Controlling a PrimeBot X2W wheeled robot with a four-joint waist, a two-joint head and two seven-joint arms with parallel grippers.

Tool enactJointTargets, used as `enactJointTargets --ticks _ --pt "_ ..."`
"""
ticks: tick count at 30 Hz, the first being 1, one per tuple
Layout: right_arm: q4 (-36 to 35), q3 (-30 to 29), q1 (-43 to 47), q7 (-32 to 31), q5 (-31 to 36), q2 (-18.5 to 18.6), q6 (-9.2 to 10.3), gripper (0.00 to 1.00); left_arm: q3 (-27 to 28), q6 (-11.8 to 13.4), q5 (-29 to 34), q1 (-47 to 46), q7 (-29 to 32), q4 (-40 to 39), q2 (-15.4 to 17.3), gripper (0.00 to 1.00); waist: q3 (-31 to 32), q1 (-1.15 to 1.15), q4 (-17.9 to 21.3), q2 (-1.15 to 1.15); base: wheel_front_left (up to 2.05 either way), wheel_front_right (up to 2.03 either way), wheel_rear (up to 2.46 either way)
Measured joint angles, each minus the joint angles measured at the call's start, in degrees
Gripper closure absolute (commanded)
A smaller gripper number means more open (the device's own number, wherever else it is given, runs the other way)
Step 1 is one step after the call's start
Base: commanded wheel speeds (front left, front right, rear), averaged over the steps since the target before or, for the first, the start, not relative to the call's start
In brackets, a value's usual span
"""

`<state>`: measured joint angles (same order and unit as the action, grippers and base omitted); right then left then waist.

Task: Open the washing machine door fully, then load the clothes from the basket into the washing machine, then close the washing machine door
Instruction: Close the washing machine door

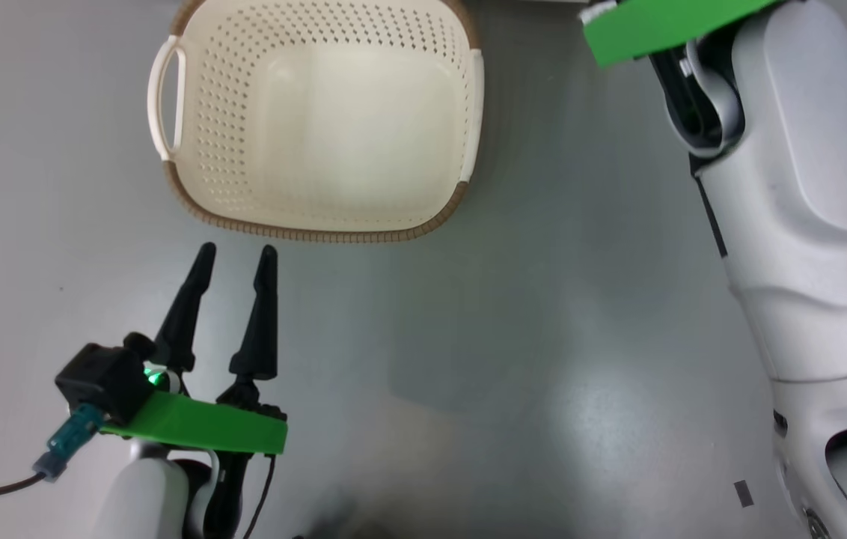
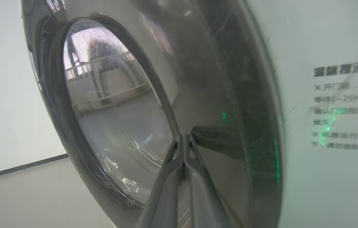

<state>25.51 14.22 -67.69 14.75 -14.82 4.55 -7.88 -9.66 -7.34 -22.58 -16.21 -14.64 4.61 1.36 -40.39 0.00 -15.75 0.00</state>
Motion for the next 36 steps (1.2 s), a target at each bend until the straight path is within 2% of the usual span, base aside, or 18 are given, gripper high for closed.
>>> enactJointTargets --ticks 3,4,8,18,19,20,21,22,23,36 --pt "-0.40 0.26 2.41 0.00 -1.22 0.58 0.07 1.00 0.89 0.00 0.27 0.01 0.00 -0.01 0.00 0.00 1.26 0.00 0.61 0.00 0.00 0.00 0.00" --pt "-0.91 1.79 6.72 0.00 -2.59 0.56 0.07 1.00 1.93 0.00 1.12 0.12 0.00 -0.09 0.00 0.00 3.92 0.00 1.62 0.00 0.00 0.00 0.00" --pt "-1.03 3.10 13.07 -0.01 -3.04 0.48 0.07 1.00 4.37 0.00 1.71 2.28 0.00 -0.49 0.16 0.00 8.45 0.00 3.23 0.00 0.00 0.00 0.00" --pt "-1.32 3.00 23.96 -0.01 -4.97 0.19 0.07 1.00 5.79 0.00 3.33 6.72 0.00 -0.51 0.87 0.00 15.64 -0.01 5.80 0.00 0.00 0.00 0.00" --pt "-1.32 2.69 25.87 -0.01 -4.97 0.05 0.07 0.96 6.55 0.00 3.75 7.38 0.00 -0.48 0.87 0.00 17.08 -0.01 6.31 0.00 0.00 0.00 0.00" --pt "-1.37 2.38 26.79 -0.01 -4.97 -0.01 0.07 0.67 6.92 0.00 3.76 7.75 0.00 -0.48 0.90 0.00 17.77 -0.01 6.56 0.00 0.00 0.00 0.00" --pt "-1.35 2.07 27.66 -0.01 -4.97 -0.07 0.07 0.55 7.25 0.00 3.85 8.13 0.00 -0.46 0.92 0.00 18.48 -0.01 6.81 0.00 0.00 0.00 0.00" --pt "-1.29 1.92 28.49 -0.01 -5.04 -0.09 0.07 0.22 7.58 0.00 4.02 8.53 0.00 -0.43 0.92 0.00 19.17 -0.01 7.06 0.00 0.00 0.00 0.00" --pt "-1.29 1.85 29.39 -0.01 -5.28 -0.11 0.07 0.00 7.93 0.00 4.34 9.00 0.00 -0.43 0.93 0.00 19.89 -0.01 7.31 0.00 0.00 0.00 0.00" --pt "-2.71 -0.96 42.16 -0.02 -6.11 -0.73 0.07 0.00 10.88 0.00 5.78 14.97 0.00 -0.35 1.01 0.00 28.39 -0.01 10.59 0.00 0.00 0.00 0.00"
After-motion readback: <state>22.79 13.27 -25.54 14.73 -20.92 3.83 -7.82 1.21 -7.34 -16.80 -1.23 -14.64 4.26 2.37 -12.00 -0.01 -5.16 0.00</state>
